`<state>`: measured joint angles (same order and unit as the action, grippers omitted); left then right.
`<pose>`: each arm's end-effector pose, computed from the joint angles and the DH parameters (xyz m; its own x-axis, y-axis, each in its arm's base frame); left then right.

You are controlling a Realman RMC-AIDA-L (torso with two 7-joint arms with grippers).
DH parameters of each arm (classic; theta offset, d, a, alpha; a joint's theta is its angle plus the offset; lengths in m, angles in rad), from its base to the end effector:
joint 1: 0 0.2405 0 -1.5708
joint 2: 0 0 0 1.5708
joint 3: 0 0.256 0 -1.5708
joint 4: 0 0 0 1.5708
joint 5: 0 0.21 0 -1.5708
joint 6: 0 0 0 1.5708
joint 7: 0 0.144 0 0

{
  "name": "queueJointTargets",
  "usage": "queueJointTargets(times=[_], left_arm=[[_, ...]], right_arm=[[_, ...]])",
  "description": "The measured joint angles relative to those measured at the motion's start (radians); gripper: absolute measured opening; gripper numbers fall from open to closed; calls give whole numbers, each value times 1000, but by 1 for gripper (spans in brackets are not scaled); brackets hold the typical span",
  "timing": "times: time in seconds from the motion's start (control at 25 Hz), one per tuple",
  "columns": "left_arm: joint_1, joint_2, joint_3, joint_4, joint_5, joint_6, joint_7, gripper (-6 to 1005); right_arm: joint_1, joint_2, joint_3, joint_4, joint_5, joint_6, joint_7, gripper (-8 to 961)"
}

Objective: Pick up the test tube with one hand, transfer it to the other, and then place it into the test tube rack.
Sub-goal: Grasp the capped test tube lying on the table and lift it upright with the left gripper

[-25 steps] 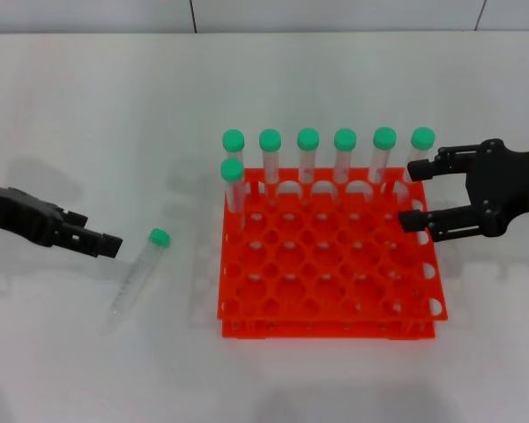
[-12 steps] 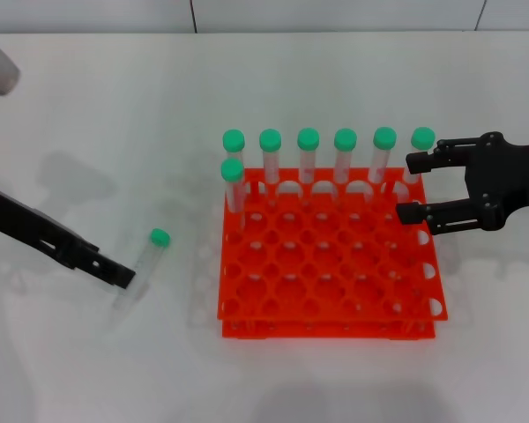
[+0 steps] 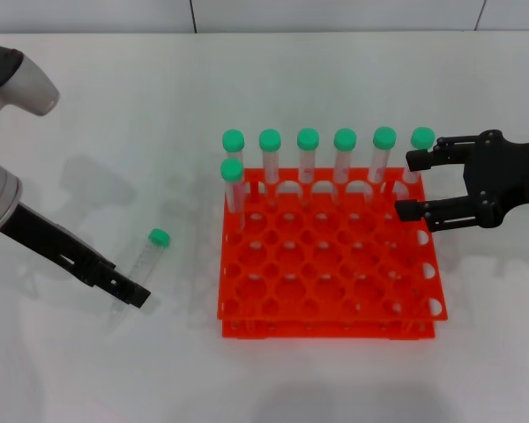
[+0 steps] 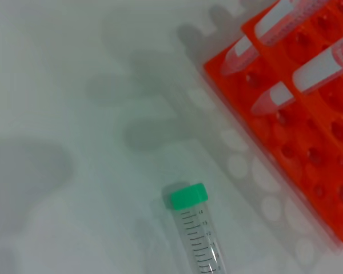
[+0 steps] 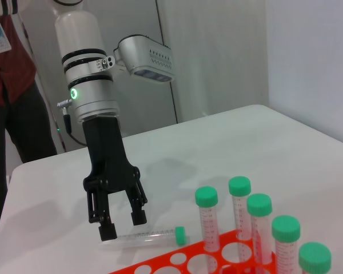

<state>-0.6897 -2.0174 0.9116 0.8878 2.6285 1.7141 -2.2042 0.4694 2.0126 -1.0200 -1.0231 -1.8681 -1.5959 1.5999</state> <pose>-0.2621 0.3420 0.0247 0.5988 0.7704 -0.2188 0.7499 -0.6353 -0.1845 0.2161 0.3377 0.0366 0.9074 -0.2111 -0.3634 -0.2799 -0.9486 -0.1477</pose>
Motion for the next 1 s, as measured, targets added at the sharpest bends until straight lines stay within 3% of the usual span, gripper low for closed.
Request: queueJointTargets(times=[0.68, 0.88, 1.0], left_arm=[[-24, 1, 54, -26, 36, 15, -26, 830], [-29, -3, 68, -27, 50, 12, -26, 684], [-30, -2, 68, -27, 50, 7, -27, 682]], right_arm=[[0, 0, -1, -2, 0, 2, 0, 755], [0, 0, 0, -2, 0, 2, 0, 754], [0, 0, 0, -2, 0, 2, -1, 754]])
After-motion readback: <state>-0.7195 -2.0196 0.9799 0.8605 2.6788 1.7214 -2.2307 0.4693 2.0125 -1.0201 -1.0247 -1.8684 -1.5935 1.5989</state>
